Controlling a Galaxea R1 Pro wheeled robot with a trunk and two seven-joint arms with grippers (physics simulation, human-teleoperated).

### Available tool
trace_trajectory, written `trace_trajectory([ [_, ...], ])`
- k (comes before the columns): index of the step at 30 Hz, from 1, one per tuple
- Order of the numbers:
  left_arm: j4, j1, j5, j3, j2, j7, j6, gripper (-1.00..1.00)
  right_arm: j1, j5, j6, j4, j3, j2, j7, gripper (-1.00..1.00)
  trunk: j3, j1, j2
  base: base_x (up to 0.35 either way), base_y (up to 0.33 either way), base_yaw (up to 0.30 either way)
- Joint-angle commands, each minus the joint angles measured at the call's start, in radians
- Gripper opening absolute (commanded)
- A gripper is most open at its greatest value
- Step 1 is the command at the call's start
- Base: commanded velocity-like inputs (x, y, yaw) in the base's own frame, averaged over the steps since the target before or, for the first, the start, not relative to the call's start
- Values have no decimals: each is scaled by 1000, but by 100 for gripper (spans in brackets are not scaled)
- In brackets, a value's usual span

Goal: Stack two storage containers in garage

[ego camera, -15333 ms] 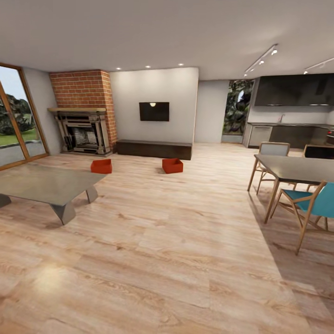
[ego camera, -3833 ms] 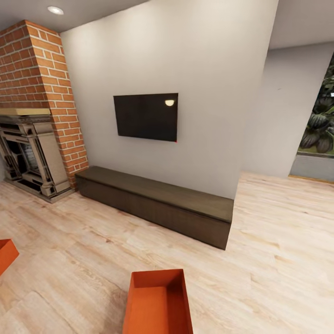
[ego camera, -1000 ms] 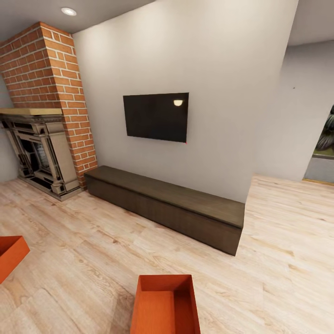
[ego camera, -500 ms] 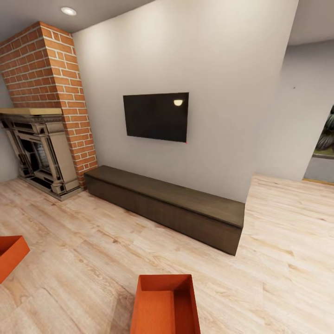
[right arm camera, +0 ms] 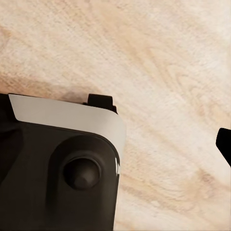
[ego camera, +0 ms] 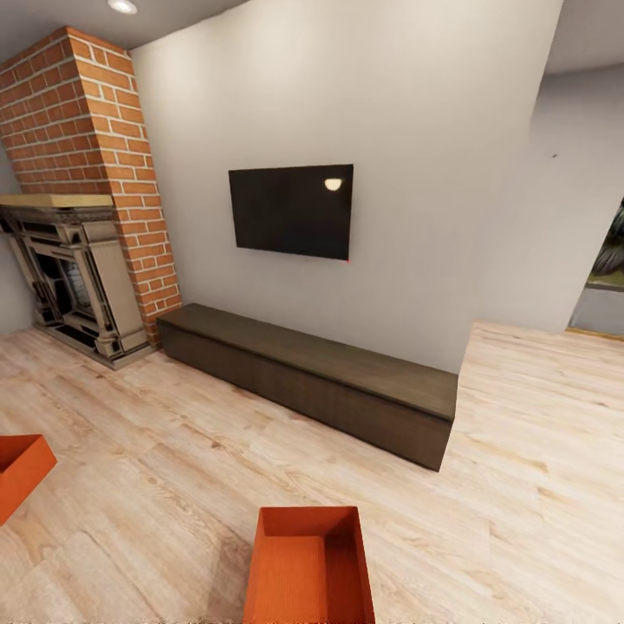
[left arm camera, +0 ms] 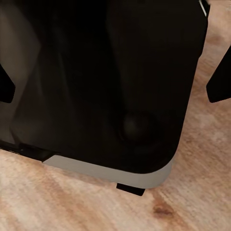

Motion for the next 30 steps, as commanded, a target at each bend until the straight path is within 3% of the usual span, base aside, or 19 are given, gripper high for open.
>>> trace_trajectory([
  [1,0,0,3,3,0,1,-2,100,-1,-9,-6,3,9,1,-1,100,-3,0,-1,0,0,0],
  [30,0,0,3,3,0,1,-2,100,-1,-2,0,1,19,0,6,100,-20,0,-1,0,0,-14],
])
